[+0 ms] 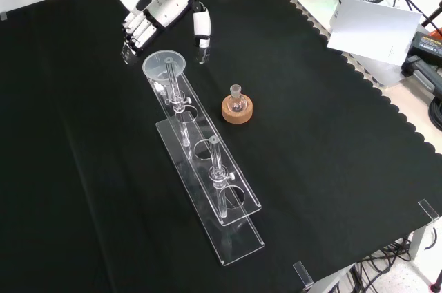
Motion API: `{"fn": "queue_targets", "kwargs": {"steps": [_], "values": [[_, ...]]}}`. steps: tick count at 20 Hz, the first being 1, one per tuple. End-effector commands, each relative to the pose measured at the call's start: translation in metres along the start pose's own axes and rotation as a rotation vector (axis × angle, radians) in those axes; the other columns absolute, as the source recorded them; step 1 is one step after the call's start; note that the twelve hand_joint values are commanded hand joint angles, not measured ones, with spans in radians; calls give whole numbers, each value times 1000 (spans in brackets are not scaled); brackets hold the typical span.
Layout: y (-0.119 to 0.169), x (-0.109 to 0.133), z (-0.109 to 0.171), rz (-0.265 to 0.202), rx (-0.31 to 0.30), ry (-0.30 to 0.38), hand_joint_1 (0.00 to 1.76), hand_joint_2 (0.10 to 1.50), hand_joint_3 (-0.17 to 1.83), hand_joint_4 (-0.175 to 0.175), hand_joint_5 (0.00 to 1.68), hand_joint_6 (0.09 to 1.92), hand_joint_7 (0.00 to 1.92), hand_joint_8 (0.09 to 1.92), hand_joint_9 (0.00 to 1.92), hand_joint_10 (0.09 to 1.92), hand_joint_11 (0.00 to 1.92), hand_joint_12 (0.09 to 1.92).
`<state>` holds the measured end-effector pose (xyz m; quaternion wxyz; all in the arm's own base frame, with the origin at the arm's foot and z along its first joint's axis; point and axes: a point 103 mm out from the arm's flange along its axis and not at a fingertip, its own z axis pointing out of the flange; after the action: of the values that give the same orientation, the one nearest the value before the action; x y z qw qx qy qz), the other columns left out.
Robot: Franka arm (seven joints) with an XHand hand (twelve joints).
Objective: Pick up the funnel from the transparent funnel stand.
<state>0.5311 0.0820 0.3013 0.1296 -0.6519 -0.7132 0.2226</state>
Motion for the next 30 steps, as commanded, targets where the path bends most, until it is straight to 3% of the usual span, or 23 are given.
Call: {"fn": "queue_targets", "kwargs": {"steps": [1, 5, 14, 19, 22, 25, 30], "values": [[0, -3, 1, -62, 5, -14, 541, 724, 167, 29, 0, 87, 0, 87, 0, 718, 11, 1610], [8, -2, 4, -10, 53, -40, 586, 710, 163, 33, 0, 87, 0, 87, 0, 707, 41, 1611], [18, 5, 7, 8, 75, -60, 693, 686, 168, 45, 0, 87, 0, 87, 0, 709, 84, 1604], [21, -3, 10, -16, 59, -51, 754, 685, 174, 46, 0, 87, 0, 87, 0, 732, 89, 1602], [22, -10, 11, 1, 51, -25, 764, 684, 181, 44, 4, 87, 6, 87, 0, 775, 90, 1606], [24, -8, 13, 4, 61, -40, 776, 675, 211, 41, 34, 87, 29, 87, 30, 894, 111, 1606], [28, 4, 14, -29, 52, -40, 778, 653, 270, 40, 62, 87, 61, 87, 91, 914, 152, 1587]]}}
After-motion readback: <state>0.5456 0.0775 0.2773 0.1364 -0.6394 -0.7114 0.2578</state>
